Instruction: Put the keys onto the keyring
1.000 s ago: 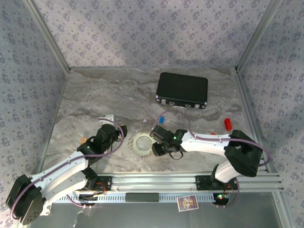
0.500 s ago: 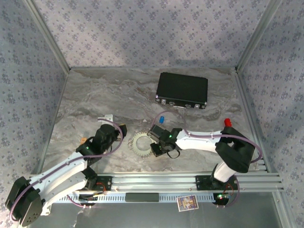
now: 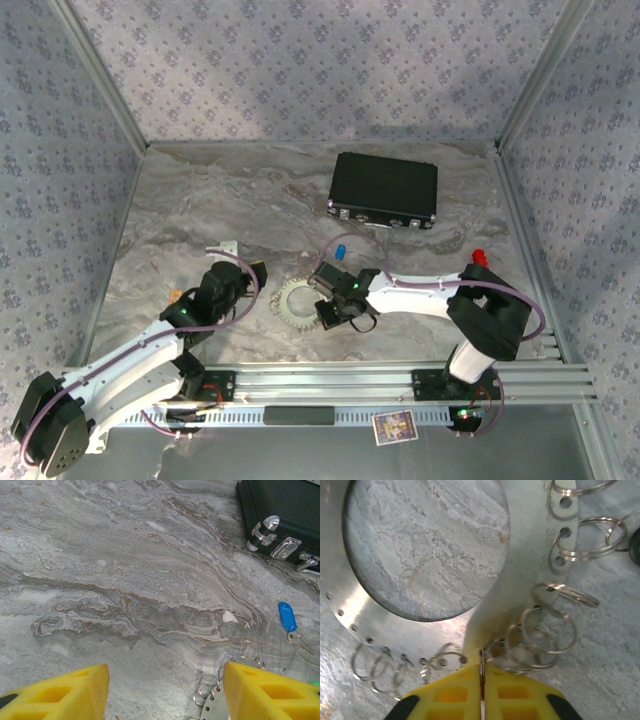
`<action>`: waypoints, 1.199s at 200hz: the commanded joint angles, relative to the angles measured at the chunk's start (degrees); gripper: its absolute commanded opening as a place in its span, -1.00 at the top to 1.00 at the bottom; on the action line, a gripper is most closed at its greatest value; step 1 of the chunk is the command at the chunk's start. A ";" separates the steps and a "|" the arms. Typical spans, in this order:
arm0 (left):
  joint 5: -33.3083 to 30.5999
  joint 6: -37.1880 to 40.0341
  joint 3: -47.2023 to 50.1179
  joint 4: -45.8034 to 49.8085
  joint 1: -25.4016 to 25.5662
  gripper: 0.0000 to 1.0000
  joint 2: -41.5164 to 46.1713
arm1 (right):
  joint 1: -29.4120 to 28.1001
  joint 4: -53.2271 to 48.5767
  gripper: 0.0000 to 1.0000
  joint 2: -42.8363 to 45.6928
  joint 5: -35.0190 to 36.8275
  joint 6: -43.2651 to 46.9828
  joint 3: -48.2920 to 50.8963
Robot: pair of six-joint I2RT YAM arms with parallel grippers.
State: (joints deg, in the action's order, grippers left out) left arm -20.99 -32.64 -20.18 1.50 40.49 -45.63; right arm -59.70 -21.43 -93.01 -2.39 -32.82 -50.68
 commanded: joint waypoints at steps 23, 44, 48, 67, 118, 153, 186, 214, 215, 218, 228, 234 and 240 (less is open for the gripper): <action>-1.14 0.46 -0.56 0.52 -0.34 -0.22 1.95 | -0.26 -3.32 1.00 3.47 1.95 4.06 -2.19; -0.42 2.24 -0.78 0.29 -0.34 -0.22 3.63 | -0.41 -5.30 1.00 6.95 2.68 9.88 -3.12; -0.17 2.87 -0.82 0.20 -0.35 -0.22 4.13 | -0.42 -5.44 1.00 7.78 2.87 11.00 -3.22; 1.86 6.36 -1.15 -0.64 -0.33 -0.22 6.23 | -0.44 -5.08 1.00 11.67 3.43 17.65 -3.31; 18.53 18.05 -2.26 -4.90 -0.15 -0.15 8.51 | 1.69 2.84 1.00 19.89 0.18 38.70 -0.96; 28.82 28.85 -1.89 -6.85 2.27 -0.01 8.58 | 8.03 13.37 1.00 25.09 -14.43 48.59 4.92; 31.58 36.07 -0.36 -8.62 4.69 0.08 7.80 | 9.56 20.04 1.00 28.80 -21.43 57.16 10.16; 37.76 40.94 2.24 -13.88 6.26 0.25 5.31 | 9.87 19.43 1.00 28.88 -24.09 59.41 10.68; 37.95 41.06 2.29 -14.06 6.35 0.25 5.21 | 9.87 19.33 1.00 28.86 -24.21 59.47 10.64; 38.30 41.39 2.52 -14.66 6.60 0.26 4.90 | 9.87 19.10 1.00 28.85 -24.52 59.52 10.61; 39.65 42.42 3.11 -16.11 7.28 0.29 3.59 | 9.77 18.75 1.00 28.59 -25.47 59.58 10.67; 40.65 43.41 3.27 -16.66 7.61 0.36 2.82 | 9.68 18.59 1.00 28.50 -25.72 59.66 10.68; 41.44 44.06 3.39 -16.83 7.88 0.39 2.03 | 9.62 18.46 1.00 28.50 -26.05 59.95 10.75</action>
State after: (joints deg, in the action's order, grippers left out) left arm 13.78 5.48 -17.98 -10.07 47.09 -41.50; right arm -50.22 -5.15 -65.12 -23.77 23.70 -40.14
